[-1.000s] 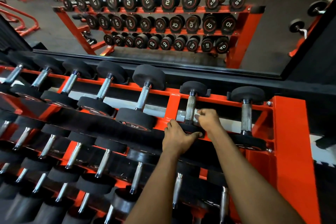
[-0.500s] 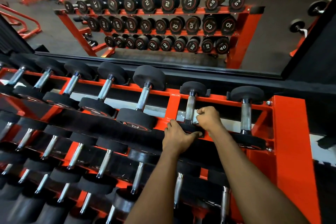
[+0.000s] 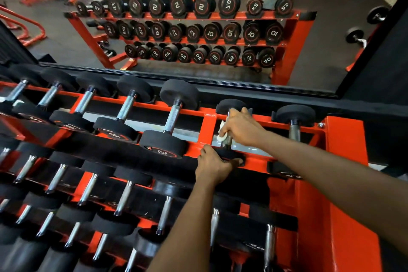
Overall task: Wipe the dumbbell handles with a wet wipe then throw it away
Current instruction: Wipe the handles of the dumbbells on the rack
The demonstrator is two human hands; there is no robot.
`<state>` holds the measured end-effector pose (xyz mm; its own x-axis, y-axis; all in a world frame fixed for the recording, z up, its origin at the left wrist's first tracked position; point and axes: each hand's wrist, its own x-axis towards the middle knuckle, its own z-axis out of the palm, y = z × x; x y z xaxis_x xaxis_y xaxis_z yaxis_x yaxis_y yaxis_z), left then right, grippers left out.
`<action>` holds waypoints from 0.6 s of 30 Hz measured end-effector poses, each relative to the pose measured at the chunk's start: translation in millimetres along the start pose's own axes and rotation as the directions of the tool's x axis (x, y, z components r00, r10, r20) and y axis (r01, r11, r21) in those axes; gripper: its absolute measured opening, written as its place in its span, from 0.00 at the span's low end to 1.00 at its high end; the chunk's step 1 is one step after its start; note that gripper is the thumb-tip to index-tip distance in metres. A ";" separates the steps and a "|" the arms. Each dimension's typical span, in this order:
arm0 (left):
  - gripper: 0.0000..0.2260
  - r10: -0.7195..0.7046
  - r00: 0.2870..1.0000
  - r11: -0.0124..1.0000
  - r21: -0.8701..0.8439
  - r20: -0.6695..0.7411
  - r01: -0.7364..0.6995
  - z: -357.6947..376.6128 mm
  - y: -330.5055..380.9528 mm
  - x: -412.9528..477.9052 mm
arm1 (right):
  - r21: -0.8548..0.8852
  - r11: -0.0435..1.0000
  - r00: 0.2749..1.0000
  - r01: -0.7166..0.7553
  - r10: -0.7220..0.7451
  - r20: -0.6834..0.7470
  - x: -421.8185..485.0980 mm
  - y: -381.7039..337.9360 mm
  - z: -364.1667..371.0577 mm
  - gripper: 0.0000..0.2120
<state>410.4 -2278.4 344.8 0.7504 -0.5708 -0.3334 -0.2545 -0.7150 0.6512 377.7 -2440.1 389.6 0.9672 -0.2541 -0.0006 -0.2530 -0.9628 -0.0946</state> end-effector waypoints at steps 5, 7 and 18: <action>0.46 -0.007 1.000 1.000 0.012 0.001 0.007 0.0 -0.9 -0.9 | -0.168 0.979 0.984 0.117 -0.091 0.156 6.3 -19.7 6.9 0.14; 0.46 -0.007 1.000 1.000 0.011 0.011 0.007 -0.2 0.1 -1.0 | -0.190 0.966 0.969 0.174 -0.133 0.209 11.2 -18.0 -0.3 0.14; 0.48 -0.010 1.000 1.000 0.021 0.020 0.010 -0.3 -2.7 1.0 | -0.271 0.915 0.928 0.300 -0.214 0.306 33.3 -13.6 0.0 0.15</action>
<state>412.0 -2276.9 342.9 0.7408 -0.5712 -0.3534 -0.2599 -0.7289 0.6334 413.4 -2435.4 390.9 0.9585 -0.0019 -0.2853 0.0526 -0.9817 0.1833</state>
